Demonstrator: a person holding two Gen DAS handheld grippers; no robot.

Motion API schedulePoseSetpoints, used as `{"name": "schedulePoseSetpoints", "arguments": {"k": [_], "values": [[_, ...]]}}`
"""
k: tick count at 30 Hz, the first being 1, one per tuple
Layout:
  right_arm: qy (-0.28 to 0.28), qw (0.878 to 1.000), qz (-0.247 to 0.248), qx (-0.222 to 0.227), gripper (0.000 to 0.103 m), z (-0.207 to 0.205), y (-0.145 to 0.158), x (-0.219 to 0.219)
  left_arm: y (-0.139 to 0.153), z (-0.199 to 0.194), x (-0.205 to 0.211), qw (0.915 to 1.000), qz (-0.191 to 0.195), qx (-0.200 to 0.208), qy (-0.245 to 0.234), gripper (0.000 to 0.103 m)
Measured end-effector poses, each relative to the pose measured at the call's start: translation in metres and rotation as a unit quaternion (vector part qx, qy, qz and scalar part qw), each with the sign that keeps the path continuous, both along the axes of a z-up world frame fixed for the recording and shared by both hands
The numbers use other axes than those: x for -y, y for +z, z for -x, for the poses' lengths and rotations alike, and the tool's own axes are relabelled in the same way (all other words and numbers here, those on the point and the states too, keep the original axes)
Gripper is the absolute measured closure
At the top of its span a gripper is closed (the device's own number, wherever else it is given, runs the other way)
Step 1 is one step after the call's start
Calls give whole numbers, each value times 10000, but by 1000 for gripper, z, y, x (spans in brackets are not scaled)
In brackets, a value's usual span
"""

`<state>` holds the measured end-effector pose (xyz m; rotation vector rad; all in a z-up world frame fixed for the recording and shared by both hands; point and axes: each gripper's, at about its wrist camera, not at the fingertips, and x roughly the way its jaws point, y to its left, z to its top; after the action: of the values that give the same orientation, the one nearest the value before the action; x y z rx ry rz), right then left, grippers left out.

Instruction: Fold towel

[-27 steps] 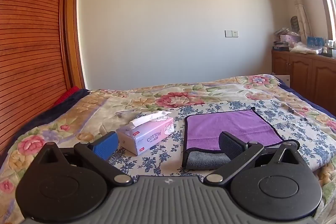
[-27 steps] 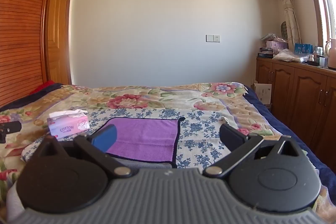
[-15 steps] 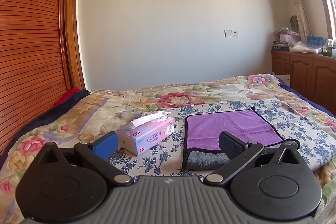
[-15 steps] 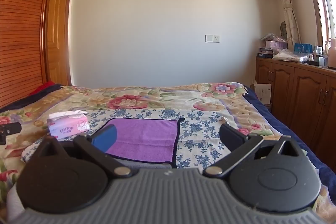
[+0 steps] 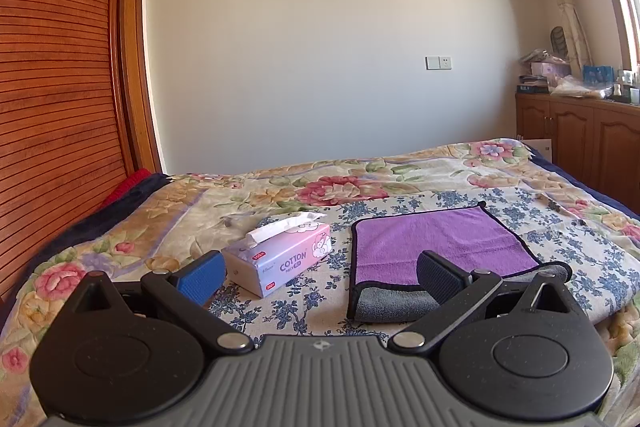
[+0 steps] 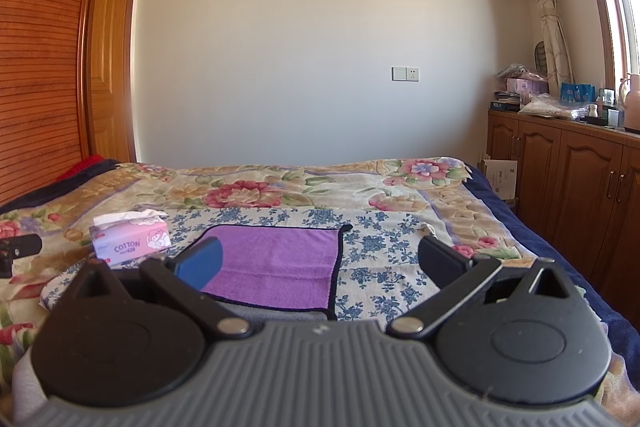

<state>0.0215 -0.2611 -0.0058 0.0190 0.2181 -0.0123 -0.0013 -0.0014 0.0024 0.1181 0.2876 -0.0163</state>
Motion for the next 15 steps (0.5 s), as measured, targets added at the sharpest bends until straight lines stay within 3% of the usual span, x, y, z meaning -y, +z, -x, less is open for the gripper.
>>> {"name": "schedulePoseSetpoints", "arguments": {"k": [15], "values": [[1, 10000, 9, 0, 0, 0, 0, -2, -1, 0, 0, 10000, -20, 4, -1, 0]]}}
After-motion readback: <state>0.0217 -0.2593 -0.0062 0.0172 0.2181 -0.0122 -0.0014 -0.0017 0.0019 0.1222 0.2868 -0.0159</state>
